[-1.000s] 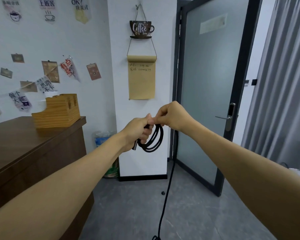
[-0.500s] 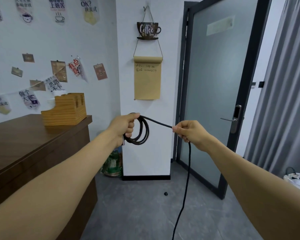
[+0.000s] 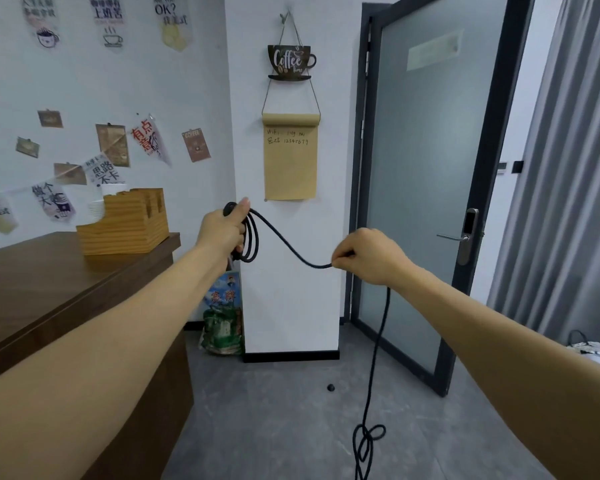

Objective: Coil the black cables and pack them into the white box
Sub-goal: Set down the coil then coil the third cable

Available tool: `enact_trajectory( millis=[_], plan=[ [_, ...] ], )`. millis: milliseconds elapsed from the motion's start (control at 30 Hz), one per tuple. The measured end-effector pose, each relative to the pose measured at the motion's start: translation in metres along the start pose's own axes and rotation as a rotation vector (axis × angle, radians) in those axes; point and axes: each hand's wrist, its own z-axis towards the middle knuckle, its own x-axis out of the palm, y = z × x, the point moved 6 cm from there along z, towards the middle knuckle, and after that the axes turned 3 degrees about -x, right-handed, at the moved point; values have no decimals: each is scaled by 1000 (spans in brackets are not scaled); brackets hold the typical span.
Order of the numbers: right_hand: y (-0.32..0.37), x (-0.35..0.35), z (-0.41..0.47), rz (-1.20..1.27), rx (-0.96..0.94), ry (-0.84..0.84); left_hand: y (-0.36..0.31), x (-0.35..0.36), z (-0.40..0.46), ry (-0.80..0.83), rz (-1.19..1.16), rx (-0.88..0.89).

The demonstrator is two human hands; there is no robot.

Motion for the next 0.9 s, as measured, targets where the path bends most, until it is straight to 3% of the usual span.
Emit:
enact_trajectory(
  millis=[100, 200, 467, 900],
  plan=[
    [35, -1, 3, -10, -159, 131, 1, 22, -6, 106, 30, 3],
    [49, -7, 5, 157, -200, 193, 7, 41, -14, 210, -31, -48],
    [39, -25, 7, 487, -140, 97, 19, 68, -36, 421, 158, -78],
    [26, -32, 3, 604, -22, -2, 20, 92, -61, 651, 28, -182]
  ],
)
